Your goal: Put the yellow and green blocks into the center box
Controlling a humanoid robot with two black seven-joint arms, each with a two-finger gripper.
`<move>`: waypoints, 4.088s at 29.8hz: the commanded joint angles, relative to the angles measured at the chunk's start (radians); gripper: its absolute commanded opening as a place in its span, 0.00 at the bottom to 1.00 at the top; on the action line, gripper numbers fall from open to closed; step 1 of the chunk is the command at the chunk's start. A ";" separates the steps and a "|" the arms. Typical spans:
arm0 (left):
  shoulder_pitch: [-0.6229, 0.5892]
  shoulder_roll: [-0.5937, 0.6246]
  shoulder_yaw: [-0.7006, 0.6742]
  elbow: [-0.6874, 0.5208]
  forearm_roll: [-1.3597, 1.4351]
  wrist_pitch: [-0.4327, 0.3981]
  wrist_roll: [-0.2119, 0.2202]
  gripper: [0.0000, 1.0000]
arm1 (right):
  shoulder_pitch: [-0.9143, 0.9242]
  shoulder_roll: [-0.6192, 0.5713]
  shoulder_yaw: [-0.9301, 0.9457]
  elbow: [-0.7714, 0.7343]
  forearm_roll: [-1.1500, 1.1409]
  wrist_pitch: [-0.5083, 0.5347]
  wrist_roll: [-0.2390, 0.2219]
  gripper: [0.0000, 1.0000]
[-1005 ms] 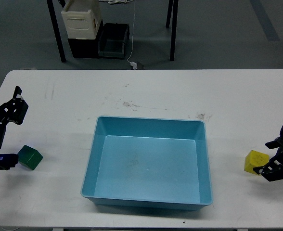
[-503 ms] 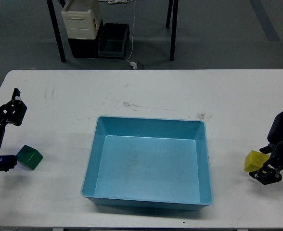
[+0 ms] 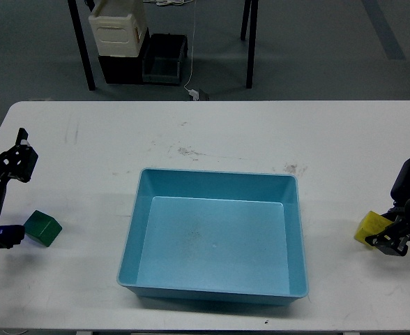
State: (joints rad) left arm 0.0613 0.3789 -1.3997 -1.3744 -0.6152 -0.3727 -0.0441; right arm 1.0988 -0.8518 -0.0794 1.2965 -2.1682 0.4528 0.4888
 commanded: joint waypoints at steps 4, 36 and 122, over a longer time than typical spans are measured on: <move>-0.005 0.002 -0.002 0.000 0.000 0.000 0.000 1.00 | 0.214 -0.003 0.046 0.001 0.018 -0.005 0.000 0.00; -0.075 0.040 -0.018 0.000 -0.009 0.092 -0.005 1.00 | 0.524 0.497 -0.287 0.118 0.272 0.036 0.000 0.07; -0.695 0.815 0.993 -0.118 2.734 -0.116 -0.445 0.95 | -1.225 0.680 1.689 0.328 0.961 -0.378 -0.165 1.00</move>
State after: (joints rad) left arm -0.6314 1.2017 -0.4452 -1.5134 2.1180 -0.4886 -0.4888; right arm -0.1221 -0.1742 1.6096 1.6248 -1.2072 0.0762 0.3232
